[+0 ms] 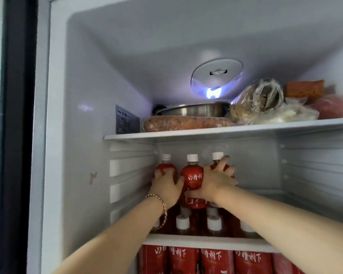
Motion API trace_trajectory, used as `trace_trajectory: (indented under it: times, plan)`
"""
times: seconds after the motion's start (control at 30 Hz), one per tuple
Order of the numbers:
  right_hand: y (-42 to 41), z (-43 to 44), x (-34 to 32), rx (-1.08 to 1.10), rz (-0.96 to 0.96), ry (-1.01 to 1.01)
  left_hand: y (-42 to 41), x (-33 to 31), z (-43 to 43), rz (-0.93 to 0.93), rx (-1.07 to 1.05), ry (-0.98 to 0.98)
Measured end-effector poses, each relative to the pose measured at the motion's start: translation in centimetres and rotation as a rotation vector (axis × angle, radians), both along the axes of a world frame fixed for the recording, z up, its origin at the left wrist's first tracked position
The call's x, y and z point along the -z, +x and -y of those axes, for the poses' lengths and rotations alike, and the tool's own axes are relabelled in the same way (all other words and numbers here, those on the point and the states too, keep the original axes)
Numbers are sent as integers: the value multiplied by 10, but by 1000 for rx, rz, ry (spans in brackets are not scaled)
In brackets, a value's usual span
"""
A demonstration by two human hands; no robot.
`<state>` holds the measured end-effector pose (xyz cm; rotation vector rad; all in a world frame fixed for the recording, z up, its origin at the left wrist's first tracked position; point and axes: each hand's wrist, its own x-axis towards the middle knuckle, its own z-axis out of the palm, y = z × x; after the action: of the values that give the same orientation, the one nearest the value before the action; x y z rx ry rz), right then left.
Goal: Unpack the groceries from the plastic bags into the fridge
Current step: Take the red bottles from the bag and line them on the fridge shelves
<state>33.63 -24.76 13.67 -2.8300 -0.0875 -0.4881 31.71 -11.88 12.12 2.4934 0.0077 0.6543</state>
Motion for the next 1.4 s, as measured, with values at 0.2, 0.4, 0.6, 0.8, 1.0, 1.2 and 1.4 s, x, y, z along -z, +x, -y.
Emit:
trace_trajectory:
  times: [0.2, 0.4, 0.6, 0.8, 1.0, 1.2, 1.4]
  plan:
    - [38, -24, -11, 80, 16, -45, 35, -8, -19, -67, -140, 258]
    - [73, -37, -12, 137, 66, -107, 75, 2, -24, -61, -84, 381]
    - [81, -28, -18, 18, 32, -68, 66, 3, -27, -79, -61, 202]
    - [62, 12, -11, -256, -68, -23, 65, 5, -31, -93, -45, 235]
    - [36, 10, 9, -217, 79, -181, 71, 13, -26, -85, -11, 185]
    - [56, -20, 2, -352, -177, 36, 75, 10, -27, -93, 4, 183]
    - [62, -31, 2, -357, -111, 24, 73, 6, -30, -112, 13, 177]
